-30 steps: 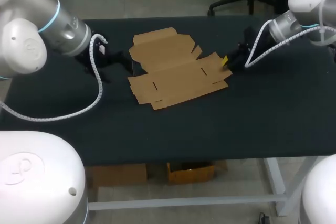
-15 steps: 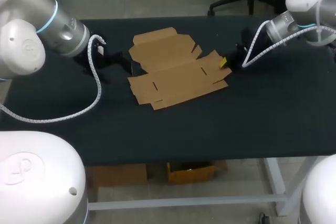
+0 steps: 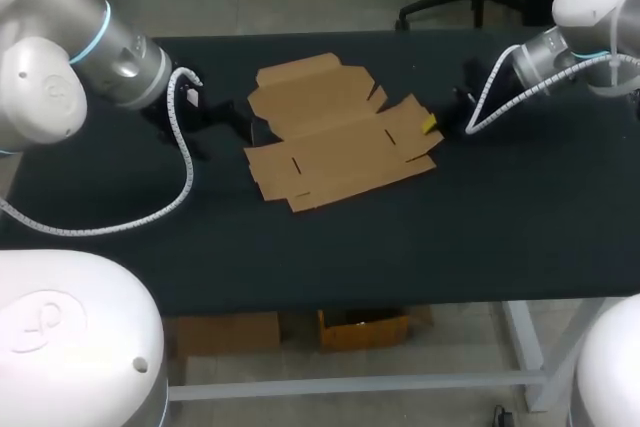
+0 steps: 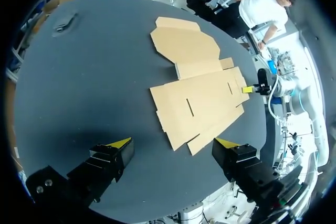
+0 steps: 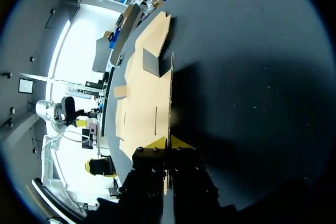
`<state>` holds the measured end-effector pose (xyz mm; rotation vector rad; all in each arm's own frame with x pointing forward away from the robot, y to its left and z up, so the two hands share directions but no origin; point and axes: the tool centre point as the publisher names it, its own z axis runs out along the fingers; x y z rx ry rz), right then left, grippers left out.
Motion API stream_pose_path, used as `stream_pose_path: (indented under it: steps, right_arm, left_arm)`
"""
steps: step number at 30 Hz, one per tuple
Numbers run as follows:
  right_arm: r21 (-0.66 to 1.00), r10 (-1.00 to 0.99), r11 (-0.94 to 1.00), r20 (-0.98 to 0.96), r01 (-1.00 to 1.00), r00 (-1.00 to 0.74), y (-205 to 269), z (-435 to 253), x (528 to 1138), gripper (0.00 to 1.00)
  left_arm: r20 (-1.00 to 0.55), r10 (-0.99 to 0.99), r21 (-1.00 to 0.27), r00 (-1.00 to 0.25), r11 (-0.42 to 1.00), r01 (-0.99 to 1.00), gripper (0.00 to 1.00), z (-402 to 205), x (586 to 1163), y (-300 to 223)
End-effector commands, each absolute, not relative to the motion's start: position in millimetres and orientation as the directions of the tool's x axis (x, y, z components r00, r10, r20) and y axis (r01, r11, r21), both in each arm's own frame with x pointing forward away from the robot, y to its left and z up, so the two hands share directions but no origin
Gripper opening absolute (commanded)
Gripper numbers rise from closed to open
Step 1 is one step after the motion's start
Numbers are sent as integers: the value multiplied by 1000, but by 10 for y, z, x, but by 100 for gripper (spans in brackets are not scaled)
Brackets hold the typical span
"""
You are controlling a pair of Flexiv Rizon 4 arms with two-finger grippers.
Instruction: Assemble the packaging by folding the flat box into shape, placing the metal phone stand inside, and closing the box properly
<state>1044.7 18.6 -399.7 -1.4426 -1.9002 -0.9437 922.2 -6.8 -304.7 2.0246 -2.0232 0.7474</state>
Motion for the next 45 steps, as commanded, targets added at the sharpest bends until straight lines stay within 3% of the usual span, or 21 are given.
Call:
stream_pose_path:
  steps: [1,45]
  right_arm:
    - [224,571,138,778,965,-263,167,-3913,10244,0]
    - [198,560,-40,816,979,-142,78,-3961,9348,0]
  left_arm:
    - [465,-883,-218,-55,-54,-974,100,-3041,9205,-76]
    - [463,-883,-251,-80,-45,-967,100,-2912,8850,-111]
